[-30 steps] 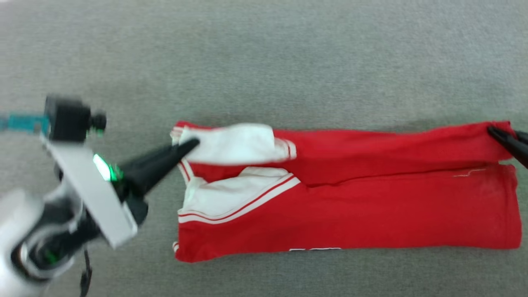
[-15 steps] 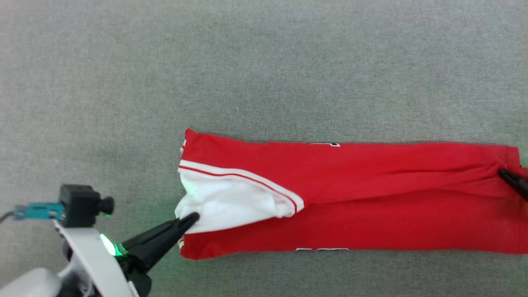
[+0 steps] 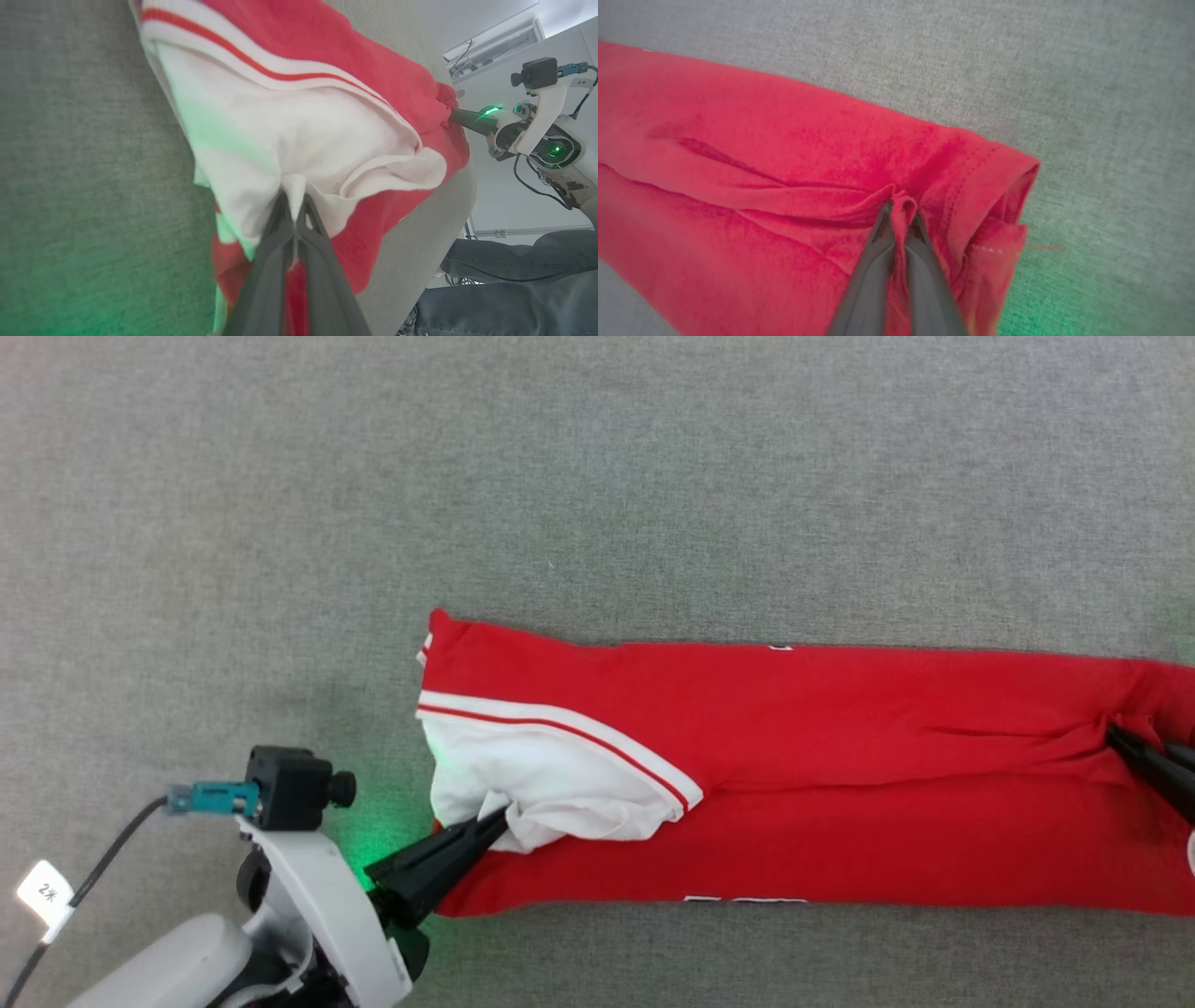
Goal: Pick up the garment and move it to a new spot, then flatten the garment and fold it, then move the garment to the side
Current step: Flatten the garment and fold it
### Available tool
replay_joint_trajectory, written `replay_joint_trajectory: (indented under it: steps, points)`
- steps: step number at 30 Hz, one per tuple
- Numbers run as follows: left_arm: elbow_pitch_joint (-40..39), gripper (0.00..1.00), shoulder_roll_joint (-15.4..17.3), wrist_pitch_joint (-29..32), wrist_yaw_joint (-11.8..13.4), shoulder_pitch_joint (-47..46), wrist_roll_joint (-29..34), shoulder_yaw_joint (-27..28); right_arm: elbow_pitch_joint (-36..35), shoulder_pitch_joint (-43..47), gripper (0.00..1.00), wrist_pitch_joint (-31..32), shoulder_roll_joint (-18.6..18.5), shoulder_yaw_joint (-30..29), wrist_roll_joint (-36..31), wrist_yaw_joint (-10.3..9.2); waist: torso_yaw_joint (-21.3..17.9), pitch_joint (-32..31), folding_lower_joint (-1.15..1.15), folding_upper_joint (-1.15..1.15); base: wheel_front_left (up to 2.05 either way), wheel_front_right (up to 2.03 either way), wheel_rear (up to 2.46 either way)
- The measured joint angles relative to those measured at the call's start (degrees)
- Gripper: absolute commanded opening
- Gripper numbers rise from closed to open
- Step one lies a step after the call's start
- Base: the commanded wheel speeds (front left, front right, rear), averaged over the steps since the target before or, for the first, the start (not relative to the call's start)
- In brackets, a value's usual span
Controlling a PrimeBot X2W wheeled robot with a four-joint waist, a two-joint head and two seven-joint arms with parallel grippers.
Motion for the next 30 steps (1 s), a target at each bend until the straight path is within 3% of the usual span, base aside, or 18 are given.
replay_joint_trajectory:
  steps: [1,2,3,4,5,14,21,26,30]
  points:
    - [0.6,0.24,-0.3,-0.4,0.0,-0.2,0.0,0.1,-0.1,-0.1,0.35,-0.2,0.2,0.2,0.0,0.00,0.1,-0.1,0.00,0.00,0.00,0.00,0.00]
    - [1.0,0.40,-0.5,-0.6,-0.2,-0.3,0.2,0.1,-0.3,-0.2,0.88,-0.6,0.3,0.4,0.0,-0.01,0.2,-0.2,0.00,0.00,0.00,0.00,0.00]
    - [1.3,0.55,-0.5,-1.0,-0.2,-0.6,0.6,0.0,-0.3,-0.4,1.00,-1.1,0.4,0.4,0.0,-0.01,0.2,-0.3,0.00,0.00,0.00,0.00,0.00]
    - [1.5,0.93,-0.6,-1.6,-0.2,-0.7,0.9,0.2,-0.3,-0.4,1.00,-1.4,0.4,0.3,0.0,-0.01,0.3,-0.5,0.00,0.00,0.00,0.00,0.00]
    - [1.5,1.00,-0.6,-2.3,-0.3,-0.7,0.9,0.5,-0.4,-0.4,1.00,-1.6,0.4,0.3,0.0,0.00,0.4,-0.8,0.00,0.00,0.00,0.00,0.00]
    - [-0.5,1.00,-1.7,-10.3,0.6,1.1,1.3,3.5,-1.9,2.6,1.00,-1.4,-3.4,-5.2,3.4,-0.01,2.0,-3.1,0.00,0.00,0.00,0.00,0.00]
    - [5.9,1.00,-8.8,-17.0,2.8,2.8,2.6,5.5,-0.2,7.9,1.00,1.2,-4.8,-9.6,6.0,-0.01,5.0,-3.8,0.00,0.00,0.00,0.00,0.00]
    - [11.0,1.00,-13.1,-18.4,3.3,4.0,9.4,9.7,0.9,10.6,1.00,2.7,-5.0,-13.1,7.5,-0.01,7.0,-4.2,0.00,0.00,0.00,0.00,0.00]
    - [11.5,1.00,-17.4,-18.6,4.1,5.3,22.5,19.5,1.0,13.0,1.00,6.2,-5.0,-15.1,9.7,-0.01,7.8,-4.4,0.00,0.00,0.00,0.00,0.00]
